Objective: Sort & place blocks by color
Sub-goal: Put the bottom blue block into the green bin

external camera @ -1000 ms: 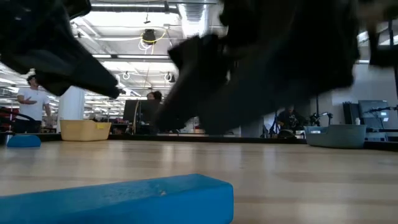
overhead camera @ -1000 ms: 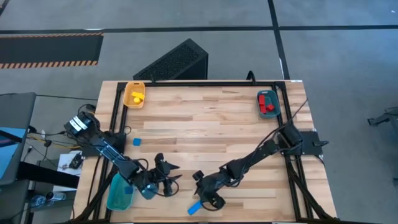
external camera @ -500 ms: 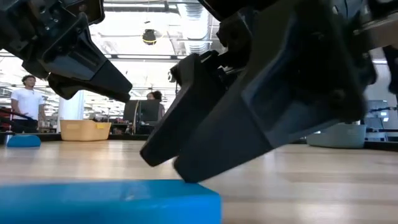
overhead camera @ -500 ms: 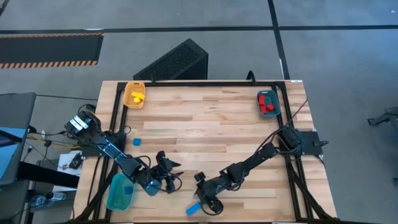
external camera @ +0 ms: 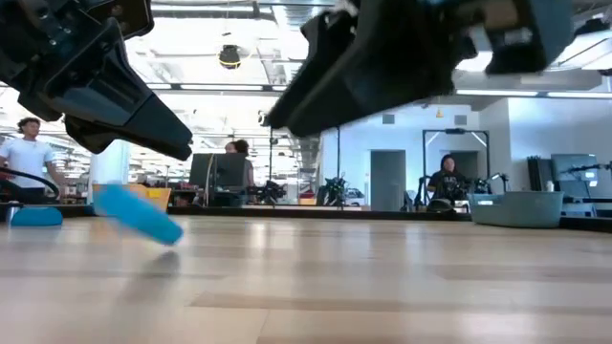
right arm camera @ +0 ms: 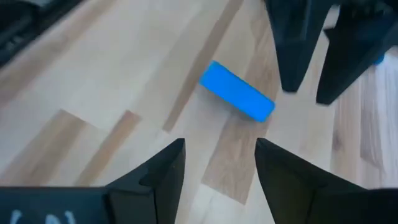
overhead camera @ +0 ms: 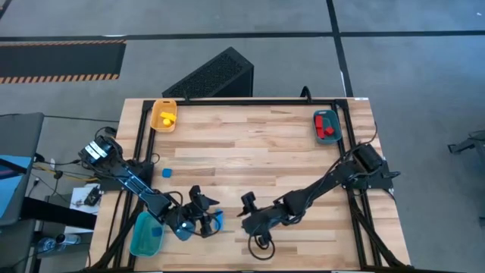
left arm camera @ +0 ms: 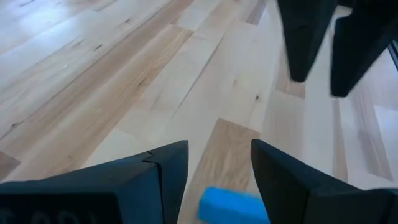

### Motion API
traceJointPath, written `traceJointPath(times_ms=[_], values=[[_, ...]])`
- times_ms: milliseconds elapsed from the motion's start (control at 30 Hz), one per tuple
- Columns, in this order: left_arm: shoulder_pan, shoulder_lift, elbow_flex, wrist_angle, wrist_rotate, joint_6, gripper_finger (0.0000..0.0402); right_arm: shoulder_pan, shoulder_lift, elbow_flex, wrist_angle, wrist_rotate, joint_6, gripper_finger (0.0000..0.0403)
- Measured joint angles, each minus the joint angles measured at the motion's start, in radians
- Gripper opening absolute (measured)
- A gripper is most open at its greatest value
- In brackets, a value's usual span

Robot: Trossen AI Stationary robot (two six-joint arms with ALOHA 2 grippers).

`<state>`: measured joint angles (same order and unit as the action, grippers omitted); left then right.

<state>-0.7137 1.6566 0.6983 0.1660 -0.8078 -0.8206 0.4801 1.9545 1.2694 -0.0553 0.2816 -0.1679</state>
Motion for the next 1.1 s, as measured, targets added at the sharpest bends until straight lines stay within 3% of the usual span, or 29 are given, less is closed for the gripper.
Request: traceJointPath(times_ms=[300,500,633,800,900,1100], values=[[-0.001,0.0,0.0,-0.004,0.003,-0.023,0.0161,-0.023,0.053,0.001,0.161,-0.044,0.105,0.0215],[-0.001,0.0,0.0,-0.092,0.099,-0.124,0.0161,-0.048,0.119,0.001,0.316,-0.046,0.109,0.0213],[-0.001,-0.016,0.0,-0.236,0.119,-0.257,0.0161,-0.077,0.18,0.001,0.511,-0.048,0.108,0.0212],[-0.017,-0.08,0.0,-0.515,0.071,-0.578,0.0161,-0.139,0.286,0.001,0.711,-0.047,0.116,0.0212],[-0.055,-0.094,0.0,-0.603,0.013,-0.692,0.0156,-0.173,0.326,0.026,0.727,-0.054,0.116,0.0212],[-0.096,-0.094,0.0,-0.621,-0.013,-0.733,0.0142,-0.215,0.376,0.112,0.624,-0.158,0.119,0.0212]])
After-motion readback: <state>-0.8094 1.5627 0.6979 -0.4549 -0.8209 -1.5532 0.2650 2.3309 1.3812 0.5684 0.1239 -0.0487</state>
